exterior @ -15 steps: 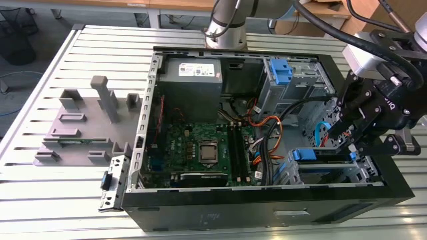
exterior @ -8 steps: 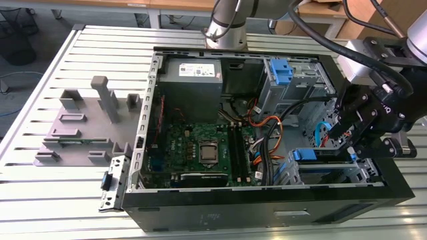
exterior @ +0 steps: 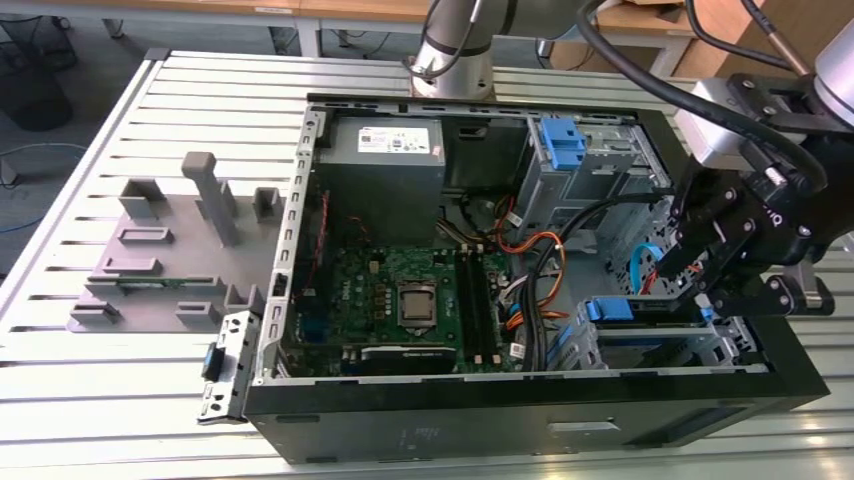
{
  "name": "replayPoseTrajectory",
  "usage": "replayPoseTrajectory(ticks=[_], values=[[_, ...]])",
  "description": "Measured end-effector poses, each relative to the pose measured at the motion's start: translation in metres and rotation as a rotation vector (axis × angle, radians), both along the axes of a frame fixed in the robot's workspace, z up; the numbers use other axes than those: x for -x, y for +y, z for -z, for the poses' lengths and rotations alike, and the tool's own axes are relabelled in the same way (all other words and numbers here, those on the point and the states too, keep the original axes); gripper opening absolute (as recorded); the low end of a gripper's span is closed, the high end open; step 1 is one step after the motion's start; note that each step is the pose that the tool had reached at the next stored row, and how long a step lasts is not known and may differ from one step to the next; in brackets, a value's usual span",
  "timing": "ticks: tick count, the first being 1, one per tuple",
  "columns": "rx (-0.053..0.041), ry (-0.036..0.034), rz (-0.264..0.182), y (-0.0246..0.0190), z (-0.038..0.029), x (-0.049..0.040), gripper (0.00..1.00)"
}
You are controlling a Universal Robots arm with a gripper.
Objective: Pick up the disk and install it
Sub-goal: 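Insert the first disk wire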
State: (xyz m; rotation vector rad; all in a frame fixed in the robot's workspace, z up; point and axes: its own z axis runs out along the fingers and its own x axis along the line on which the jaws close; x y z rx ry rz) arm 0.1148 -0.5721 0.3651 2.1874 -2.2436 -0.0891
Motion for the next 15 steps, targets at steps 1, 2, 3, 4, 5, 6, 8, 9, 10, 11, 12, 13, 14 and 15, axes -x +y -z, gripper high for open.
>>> replayPoseTrajectory(ticks=[1, 2, 3, 4, 5, 6, 8, 9, 10, 11, 12, 13, 14, 15], values=[[-0.0002, 0.0, 0.0, 0.0, -0.0001, 0.0, 0.42], [-0.0001, 0.0, 0.0, 0.0, -0.0003, 0.0, 0.42], [-0.0001, 0.0001, 0.0, 0.0, -0.0003, 0.0, 0.42], [-0.0002, 0.0, 0.0, 0.0, -0.0003, 0.0, 0.42], [-0.0002, 0.0, 0.0, 0.0, -0.0004, 0.0, 0.42], [0.0001, 0.0, 0.0, 0.0, -0.0008, 0.0, 0.42], [-0.0001, 0.0, 0.0, 0.0, -0.0011, 0.0, 0.42], [-0.0001, 0.0, 0.0, 0.0001, -0.0011, 0.0, 0.42], [-0.0001, 0.0, 0.0, 0.0003, -0.0011, 0.0, 0.42], [-0.0001, 0.0, 0.0, 0.0003, -0.0013, 0.0, 0.42], [0.0002, 0.0, 0.0, 0.0003, -0.002, 0.0, 0.42], [0.0, 0.0, 0.0, 0.0003, -0.0028, 0.0, 0.42], [0.0, 0.0, 0.0, 0.0003, -0.0038, 0.0, 0.42], [0.0, 0.0, 0.0, 0.0003, -0.005, 0.0, 0.42]])
